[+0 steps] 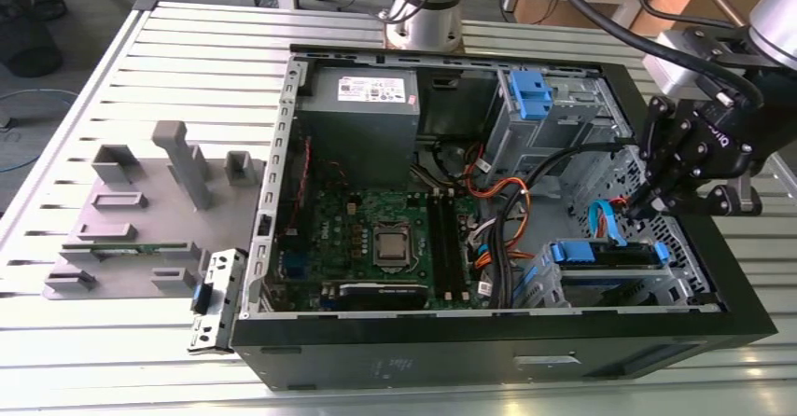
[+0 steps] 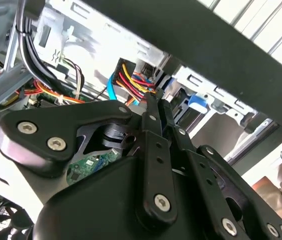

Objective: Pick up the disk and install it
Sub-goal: 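Insert the second disk wire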

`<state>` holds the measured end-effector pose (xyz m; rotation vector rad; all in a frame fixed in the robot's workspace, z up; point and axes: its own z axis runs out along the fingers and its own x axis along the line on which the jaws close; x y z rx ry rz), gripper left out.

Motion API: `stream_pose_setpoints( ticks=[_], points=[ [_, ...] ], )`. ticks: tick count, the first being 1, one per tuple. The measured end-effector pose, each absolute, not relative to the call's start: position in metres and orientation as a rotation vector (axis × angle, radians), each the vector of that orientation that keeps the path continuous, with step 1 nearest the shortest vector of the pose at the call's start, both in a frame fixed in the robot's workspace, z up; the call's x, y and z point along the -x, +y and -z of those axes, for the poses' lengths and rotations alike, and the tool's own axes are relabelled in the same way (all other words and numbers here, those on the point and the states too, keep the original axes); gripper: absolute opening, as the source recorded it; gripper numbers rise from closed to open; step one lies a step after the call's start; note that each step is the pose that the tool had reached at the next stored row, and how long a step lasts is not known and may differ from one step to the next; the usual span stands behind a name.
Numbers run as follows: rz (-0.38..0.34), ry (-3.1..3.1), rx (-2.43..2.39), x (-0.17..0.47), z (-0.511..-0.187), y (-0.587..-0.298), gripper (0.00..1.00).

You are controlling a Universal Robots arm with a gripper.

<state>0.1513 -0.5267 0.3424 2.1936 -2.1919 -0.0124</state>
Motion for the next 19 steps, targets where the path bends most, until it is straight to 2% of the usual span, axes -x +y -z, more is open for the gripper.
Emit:
stream_pose_setpoints(
  ticks=[19],
  points=[
    [0.011,-2.192,-2.194,-0.149,-0.342,-0.55,0.16]
  ],
)
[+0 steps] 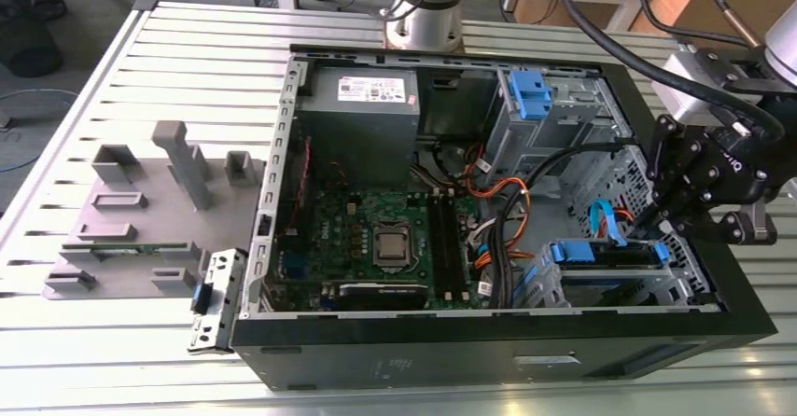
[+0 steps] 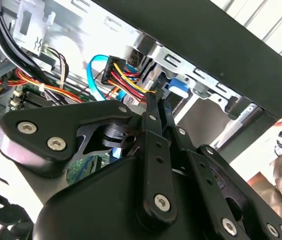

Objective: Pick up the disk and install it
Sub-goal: 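Insert the second disk wire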

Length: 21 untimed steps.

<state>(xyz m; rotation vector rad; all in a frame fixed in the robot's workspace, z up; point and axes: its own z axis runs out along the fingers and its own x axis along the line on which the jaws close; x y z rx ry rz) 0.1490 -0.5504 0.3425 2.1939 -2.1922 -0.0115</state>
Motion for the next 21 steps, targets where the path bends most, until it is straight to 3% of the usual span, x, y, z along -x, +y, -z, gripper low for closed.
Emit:
stream_pose_setpoints(
  ticks=[21],
  points=[
    [0.011,-2.192,-2.194,-0.1489,-0.34,-0.5588,0.16]
  ],
)
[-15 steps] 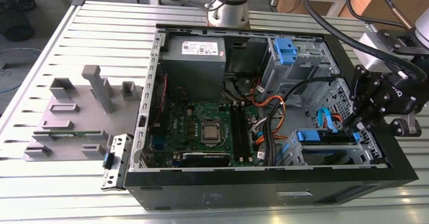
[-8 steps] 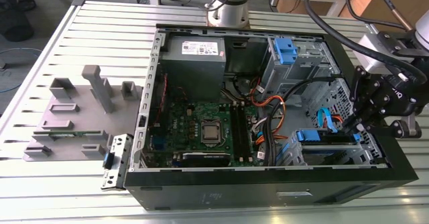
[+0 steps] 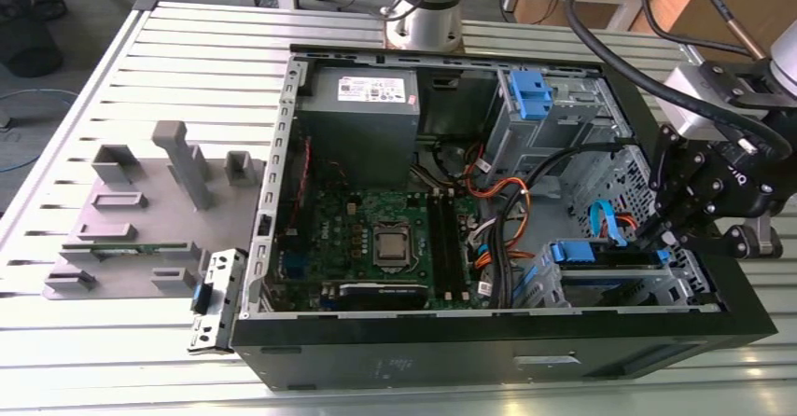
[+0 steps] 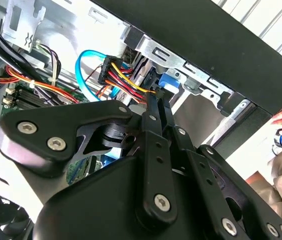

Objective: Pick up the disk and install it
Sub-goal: 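Insert the second disk wire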

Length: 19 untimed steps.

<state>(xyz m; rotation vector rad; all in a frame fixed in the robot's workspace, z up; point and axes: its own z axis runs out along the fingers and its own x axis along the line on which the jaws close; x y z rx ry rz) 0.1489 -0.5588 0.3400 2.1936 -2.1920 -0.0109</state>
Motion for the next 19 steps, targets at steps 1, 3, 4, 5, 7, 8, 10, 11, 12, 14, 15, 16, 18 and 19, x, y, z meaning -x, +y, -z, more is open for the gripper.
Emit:
stream_pose_setpoints(
  ticks=[1,3,4,5,7,8,10,11,12,14,15,16,18,19],
  points=[
    [0.011,-2.192,-2.194,-0.1489,-0.3399,-0.5588,0.16],
    [0.011,-2.192,-2.194,-0.1489,-0.3398,-0.5588,0.16],
    [0.011,-2.192,-2.194,-0.1489,-0.3394,-0.5588,0.16],
    [0.012,-2.192,-2.194,-0.1489,-0.3387,-0.5588,0.16],
    [0.011,-2.192,-2.194,-0.1489,-0.3386,-0.5588,0.16],
    [0.011,-2.192,-2.194,-0.1489,-0.3387,-0.5588,0.16],
    [0.011,-2.192,-2.194,-0.1489,-0.3386,-0.5588,0.16],
    [0.011,-2.192,-2.194,-0.1489,-0.3386,-0.5588,0.16],
    [0.011,-2.192,-2.194,-0.1489,-0.3386,-0.5588,0.16],
    [0.011,-2.192,-2.194,-0.1489,-0.3384,-0.5588,0.16],
    [0.011,-2.192,-2.194,-0.1489,-0.3384,-0.5588,0.16],
    [0.011,-2.192,-2.194,-0.1489,-0.3383,-0.5588,0.16],
    [0.011,-2.192,-2.194,-0.1489,-0.3383,-0.5588,0.16],
    [0.011,-2.192,-2.194,-0.1489,-0.3382,-0.5588,0.18]
  ],
)
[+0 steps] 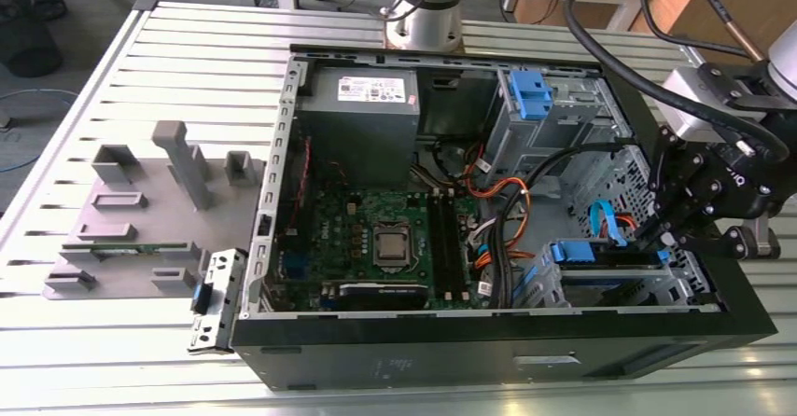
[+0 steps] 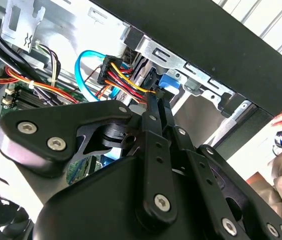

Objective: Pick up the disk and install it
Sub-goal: 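Insert the second disk wire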

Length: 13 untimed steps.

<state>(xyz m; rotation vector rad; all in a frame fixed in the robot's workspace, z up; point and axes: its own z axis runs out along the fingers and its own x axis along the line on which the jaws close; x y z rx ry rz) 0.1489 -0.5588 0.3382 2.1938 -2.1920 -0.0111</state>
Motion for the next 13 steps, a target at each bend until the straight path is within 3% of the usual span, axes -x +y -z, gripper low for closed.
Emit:
stream_pose_setpoints(
  ticks=[3,4,13],
  points=[
    [0.011,-2.192,-2.194,-0.1489,-0.3382,-0.5588,0.23],
    [0.011,-2.192,-2.194,-0.1489,-0.3381,-0.5588,0.3],
    [0.011,-2.192,-2.194,-0.1488,-0.336,-0.5562,0.3]
  ],
)
